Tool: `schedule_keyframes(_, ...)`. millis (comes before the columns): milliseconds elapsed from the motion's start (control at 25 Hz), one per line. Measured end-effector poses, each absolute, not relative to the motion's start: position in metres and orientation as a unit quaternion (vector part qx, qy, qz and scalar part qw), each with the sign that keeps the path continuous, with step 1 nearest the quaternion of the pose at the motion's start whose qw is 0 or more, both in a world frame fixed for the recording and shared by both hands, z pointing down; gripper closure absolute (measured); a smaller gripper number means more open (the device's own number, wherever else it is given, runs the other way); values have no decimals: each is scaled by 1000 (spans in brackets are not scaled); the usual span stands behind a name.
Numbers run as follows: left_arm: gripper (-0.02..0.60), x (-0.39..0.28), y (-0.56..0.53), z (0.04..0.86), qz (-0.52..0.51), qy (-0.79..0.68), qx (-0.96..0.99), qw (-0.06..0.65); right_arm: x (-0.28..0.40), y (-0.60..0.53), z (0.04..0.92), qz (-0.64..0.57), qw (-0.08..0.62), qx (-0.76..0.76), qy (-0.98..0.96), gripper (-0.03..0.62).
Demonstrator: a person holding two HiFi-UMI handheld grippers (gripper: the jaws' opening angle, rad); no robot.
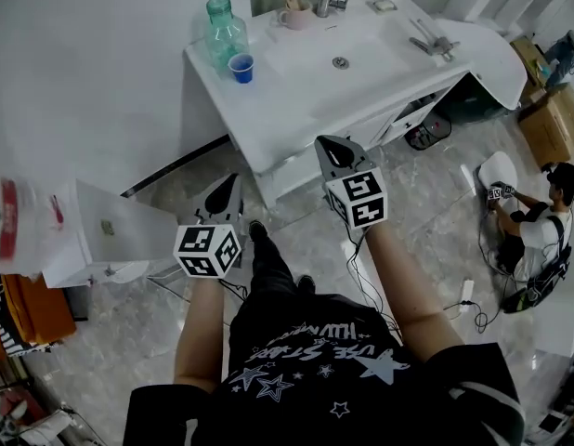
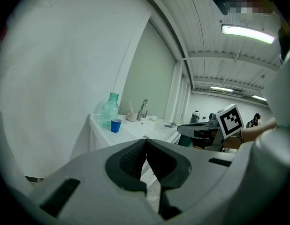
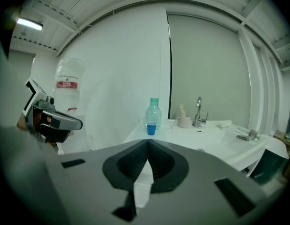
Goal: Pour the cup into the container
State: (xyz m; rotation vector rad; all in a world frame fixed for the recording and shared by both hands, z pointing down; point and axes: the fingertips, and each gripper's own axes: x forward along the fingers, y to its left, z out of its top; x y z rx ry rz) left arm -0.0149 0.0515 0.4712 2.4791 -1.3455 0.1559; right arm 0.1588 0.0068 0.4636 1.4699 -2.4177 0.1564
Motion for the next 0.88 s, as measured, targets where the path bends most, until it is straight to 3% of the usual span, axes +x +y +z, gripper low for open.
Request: schedule_keyframes(880,569,18,136,472,48,-461,871,159,196,109,458,58,127,517,-845,589)
